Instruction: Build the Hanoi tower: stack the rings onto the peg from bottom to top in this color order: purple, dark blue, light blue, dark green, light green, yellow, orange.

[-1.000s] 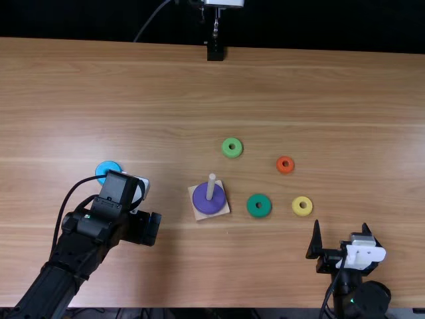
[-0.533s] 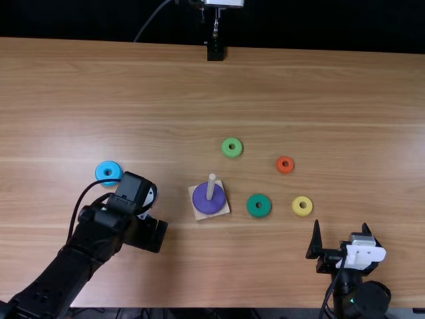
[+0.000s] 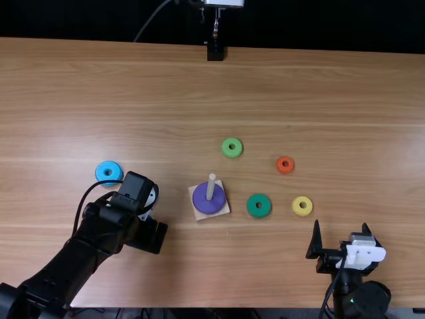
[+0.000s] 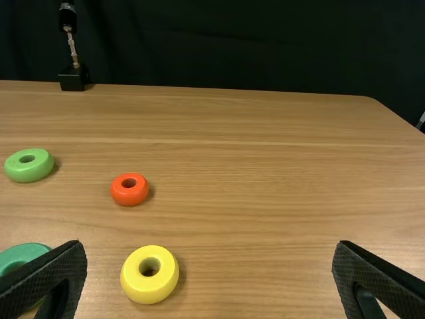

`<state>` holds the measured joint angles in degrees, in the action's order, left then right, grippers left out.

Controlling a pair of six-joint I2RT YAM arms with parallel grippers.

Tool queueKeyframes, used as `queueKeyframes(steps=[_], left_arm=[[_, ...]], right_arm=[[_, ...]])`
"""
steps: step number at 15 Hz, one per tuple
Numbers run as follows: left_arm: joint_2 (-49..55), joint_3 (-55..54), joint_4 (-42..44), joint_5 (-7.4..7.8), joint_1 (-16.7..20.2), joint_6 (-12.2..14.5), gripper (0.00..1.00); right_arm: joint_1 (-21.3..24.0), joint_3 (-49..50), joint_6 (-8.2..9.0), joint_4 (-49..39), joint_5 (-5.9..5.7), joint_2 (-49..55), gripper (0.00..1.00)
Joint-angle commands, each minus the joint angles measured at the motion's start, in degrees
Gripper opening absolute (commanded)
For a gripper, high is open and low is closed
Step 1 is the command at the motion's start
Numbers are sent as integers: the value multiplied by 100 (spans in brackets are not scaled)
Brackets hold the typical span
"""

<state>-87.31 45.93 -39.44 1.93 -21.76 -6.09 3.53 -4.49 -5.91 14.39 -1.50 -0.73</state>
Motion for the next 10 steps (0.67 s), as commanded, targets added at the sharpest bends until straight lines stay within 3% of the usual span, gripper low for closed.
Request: queueKeyframes(steps=[1,10], left_arm=[[-85,21,42,81,-4,8,100],[-278,47,84,81,5,18,100]], right_arm=[[43,361,11,381,-82,73,100],[43,361,11,381,-82,73,100]])
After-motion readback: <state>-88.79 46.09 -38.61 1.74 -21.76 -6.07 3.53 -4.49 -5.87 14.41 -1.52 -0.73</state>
